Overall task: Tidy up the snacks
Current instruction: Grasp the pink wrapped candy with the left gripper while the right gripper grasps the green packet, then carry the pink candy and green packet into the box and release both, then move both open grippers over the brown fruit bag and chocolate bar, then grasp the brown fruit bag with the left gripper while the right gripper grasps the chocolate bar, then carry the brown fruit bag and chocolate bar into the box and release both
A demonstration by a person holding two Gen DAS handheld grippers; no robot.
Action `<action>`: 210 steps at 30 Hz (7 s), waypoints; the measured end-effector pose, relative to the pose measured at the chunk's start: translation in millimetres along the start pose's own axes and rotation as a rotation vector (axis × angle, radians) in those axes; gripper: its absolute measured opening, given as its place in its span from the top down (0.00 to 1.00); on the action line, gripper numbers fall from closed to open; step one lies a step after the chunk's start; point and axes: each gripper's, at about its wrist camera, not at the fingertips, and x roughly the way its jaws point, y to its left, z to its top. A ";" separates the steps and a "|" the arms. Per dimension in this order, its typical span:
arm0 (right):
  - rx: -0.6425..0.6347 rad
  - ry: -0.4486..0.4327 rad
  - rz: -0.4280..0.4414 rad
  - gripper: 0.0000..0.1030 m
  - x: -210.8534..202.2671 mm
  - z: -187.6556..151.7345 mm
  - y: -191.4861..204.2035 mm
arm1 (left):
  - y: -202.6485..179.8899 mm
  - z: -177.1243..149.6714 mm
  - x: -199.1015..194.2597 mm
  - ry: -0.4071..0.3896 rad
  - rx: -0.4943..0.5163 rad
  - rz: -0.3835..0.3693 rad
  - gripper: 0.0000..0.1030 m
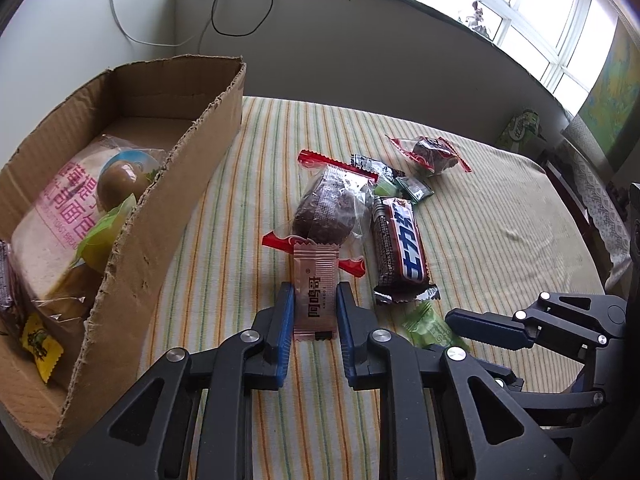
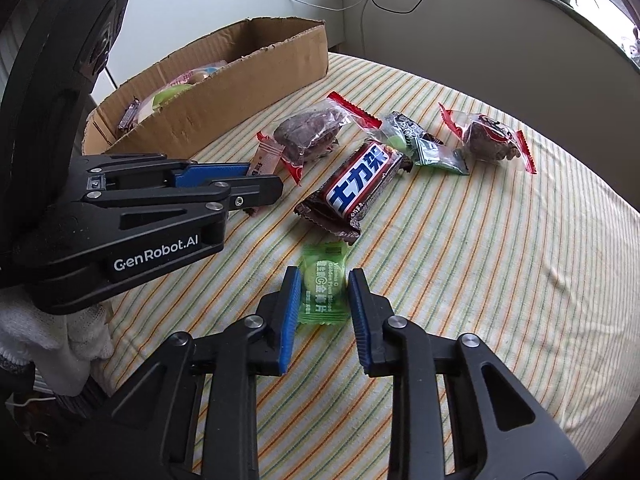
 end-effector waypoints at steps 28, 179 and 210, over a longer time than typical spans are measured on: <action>0.031 -0.075 -0.023 0.78 -37.9 -5.8 -5.5 | -16.4 -7.4 -47.9 -0.092 0.043 0.007 0.82; 0.302 0.037 0.263 0.69 37.5 55.2 -63.2 | 6.1 36.8 6.9 -0.027 -0.011 -0.069 0.69; 0.276 -0.055 0.157 0.78 -21.2 38.5 -53.6 | -4.0 -7.6 -59.0 -0.110 -0.032 -0.098 0.70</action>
